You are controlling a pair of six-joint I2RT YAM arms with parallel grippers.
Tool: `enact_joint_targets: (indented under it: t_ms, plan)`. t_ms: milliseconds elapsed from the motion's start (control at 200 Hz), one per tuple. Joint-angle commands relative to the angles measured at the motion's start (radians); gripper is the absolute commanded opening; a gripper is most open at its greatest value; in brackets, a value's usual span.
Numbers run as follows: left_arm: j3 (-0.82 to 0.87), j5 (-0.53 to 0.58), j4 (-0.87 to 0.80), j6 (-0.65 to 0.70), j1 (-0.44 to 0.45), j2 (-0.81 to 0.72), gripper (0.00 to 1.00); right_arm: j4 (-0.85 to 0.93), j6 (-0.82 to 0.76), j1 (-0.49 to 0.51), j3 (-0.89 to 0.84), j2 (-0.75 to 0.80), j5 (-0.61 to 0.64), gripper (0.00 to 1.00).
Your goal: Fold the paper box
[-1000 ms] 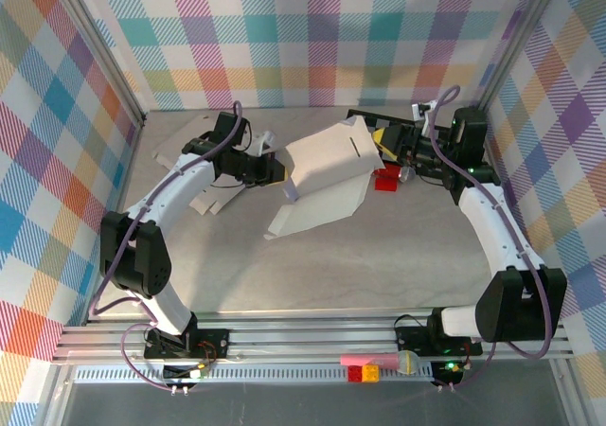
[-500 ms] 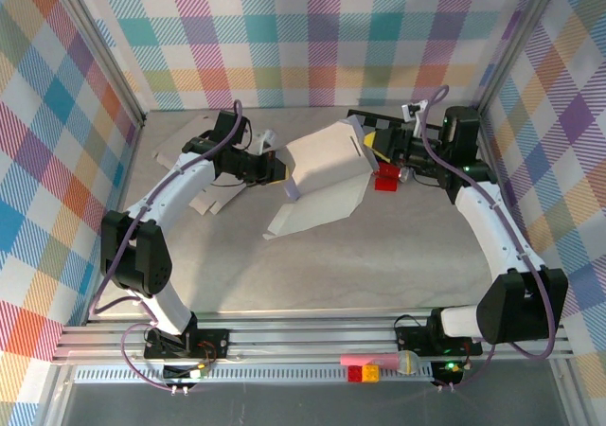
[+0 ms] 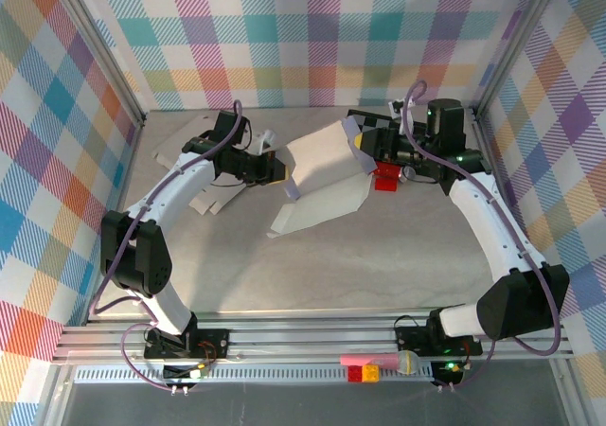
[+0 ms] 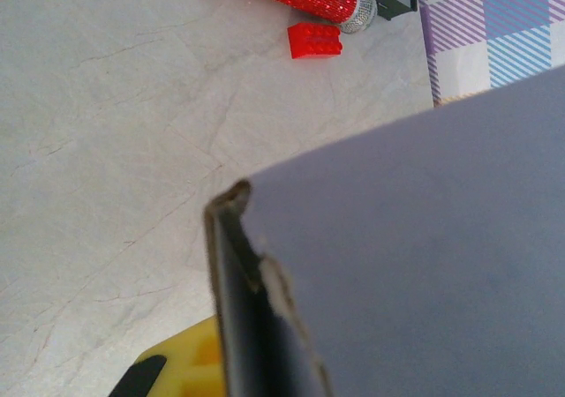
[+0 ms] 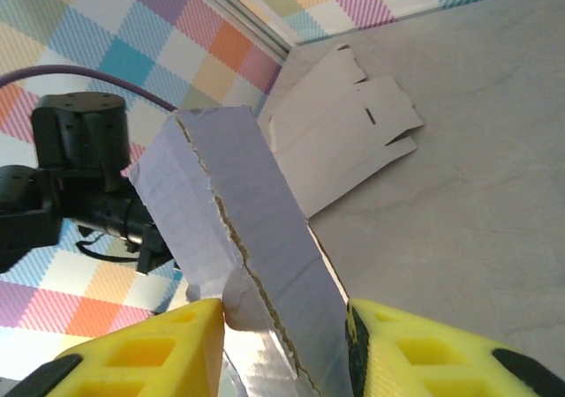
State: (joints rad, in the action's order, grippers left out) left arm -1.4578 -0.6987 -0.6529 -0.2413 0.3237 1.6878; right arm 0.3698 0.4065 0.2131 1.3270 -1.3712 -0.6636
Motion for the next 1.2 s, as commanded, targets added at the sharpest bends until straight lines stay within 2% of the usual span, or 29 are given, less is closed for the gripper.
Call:
enact_joint_targets:
  t_ms: [0, 385, 740, 1000, 1195]
  plan:
    - [-0.038, -0.043, -0.01, 0.017, -0.009, -0.015, 0.0, 0.058, -0.082, 0.015, 0.048, -0.012, 0.071, 0.38]
    - [-0.052, -0.033, -0.019, 0.015, -0.009, -0.012, 0.0, 0.148, -0.203, 0.112, 0.078, -0.023, 0.243, 0.34]
    - [-0.073, -0.024, -0.045, 0.03, -0.008, -0.007, 0.0, 0.296, -0.346, 0.23, 0.181, -0.109, 0.59, 0.35]
    - [-0.072, -0.018, -0.059, 0.042, -0.003, -0.008, 0.0, 0.327, -0.375, 0.275, 0.24, -0.17, 0.752, 0.36]
    - [-0.08, -0.007, -0.065, 0.038, 0.005, -0.003, 0.0, 0.368, -0.379, 0.334, 0.298, -0.232, 0.91, 0.25]
